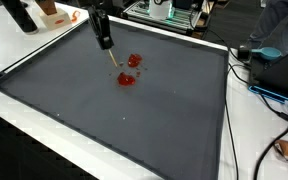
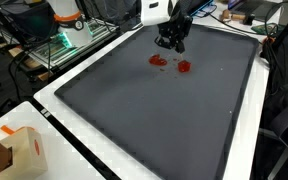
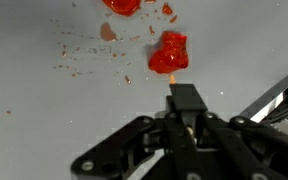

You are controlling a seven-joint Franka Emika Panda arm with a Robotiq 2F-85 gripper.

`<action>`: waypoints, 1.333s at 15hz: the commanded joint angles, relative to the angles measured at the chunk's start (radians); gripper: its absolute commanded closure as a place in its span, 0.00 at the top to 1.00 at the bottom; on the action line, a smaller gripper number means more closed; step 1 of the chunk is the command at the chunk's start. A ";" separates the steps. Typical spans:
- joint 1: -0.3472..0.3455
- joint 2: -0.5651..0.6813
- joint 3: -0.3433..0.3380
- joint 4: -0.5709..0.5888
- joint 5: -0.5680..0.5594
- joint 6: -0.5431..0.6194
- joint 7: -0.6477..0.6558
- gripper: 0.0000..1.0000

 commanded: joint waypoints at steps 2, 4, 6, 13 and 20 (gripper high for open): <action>0.019 -0.041 -0.005 0.004 -0.177 -0.040 0.201 0.03; 0.030 -0.055 -0.006 0.015 -0.254 -0.064 0.287 0.03; 0.043 -0.069 -0.010 0.031 -0.335 -0.097 0.379 0.03; 0.080 -0.104 0.000 0.093 -0.529 -0.220 0.598 0.03; 0.090 -0.110 0.012 0.118 -0.621 -0.242 0.677 0.13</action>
